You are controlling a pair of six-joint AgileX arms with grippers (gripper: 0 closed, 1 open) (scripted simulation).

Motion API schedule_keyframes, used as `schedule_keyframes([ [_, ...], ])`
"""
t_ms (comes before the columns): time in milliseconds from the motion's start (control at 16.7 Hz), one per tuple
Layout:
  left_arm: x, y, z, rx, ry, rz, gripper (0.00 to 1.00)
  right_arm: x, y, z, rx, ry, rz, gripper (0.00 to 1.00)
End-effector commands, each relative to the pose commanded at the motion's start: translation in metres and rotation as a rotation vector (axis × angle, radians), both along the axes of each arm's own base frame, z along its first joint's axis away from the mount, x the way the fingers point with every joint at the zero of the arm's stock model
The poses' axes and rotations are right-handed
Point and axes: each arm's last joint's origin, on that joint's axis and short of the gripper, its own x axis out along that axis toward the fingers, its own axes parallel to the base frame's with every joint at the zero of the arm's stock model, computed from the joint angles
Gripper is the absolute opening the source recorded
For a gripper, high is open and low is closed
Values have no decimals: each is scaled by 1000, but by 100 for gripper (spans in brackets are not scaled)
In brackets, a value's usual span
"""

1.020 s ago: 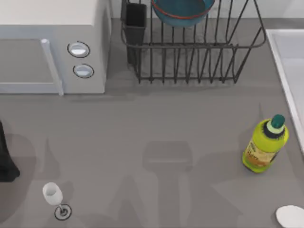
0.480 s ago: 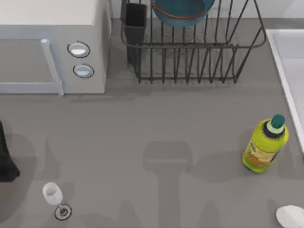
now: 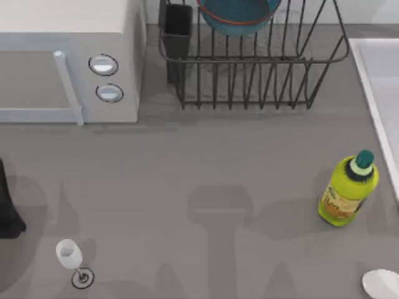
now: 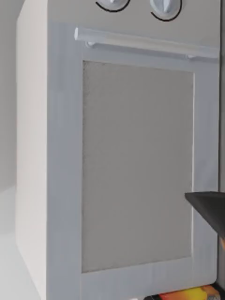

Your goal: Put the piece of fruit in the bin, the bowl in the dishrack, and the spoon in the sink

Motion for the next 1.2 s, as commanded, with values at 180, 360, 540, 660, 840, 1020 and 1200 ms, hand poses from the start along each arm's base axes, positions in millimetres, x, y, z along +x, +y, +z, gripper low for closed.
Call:
schedule_keyframes([
  [180,0,0,0,0,0,0,100,1,-1,11,-96,95,-1,100],
  [360,0,0,0,0,0,0,100,8,-1,21,-280,304,31,100],
  [540,0,0,0,0,0,0,100,20,-3,26,-540,568,142,100],
  [660,0,0,0,0,0,0,100,30,-4,27,-740,740,282,100],
  [840,0,0,0,0,0,0,100,46,-5,27,-996,949,564,100],
  [1020,0,0,0,0,0,0,100,62,-7,27,-1142,1087,852,100],
  [1200,0,0,0,0,0,0,100,77,-8,28,-1204,1161,1082,100],
])
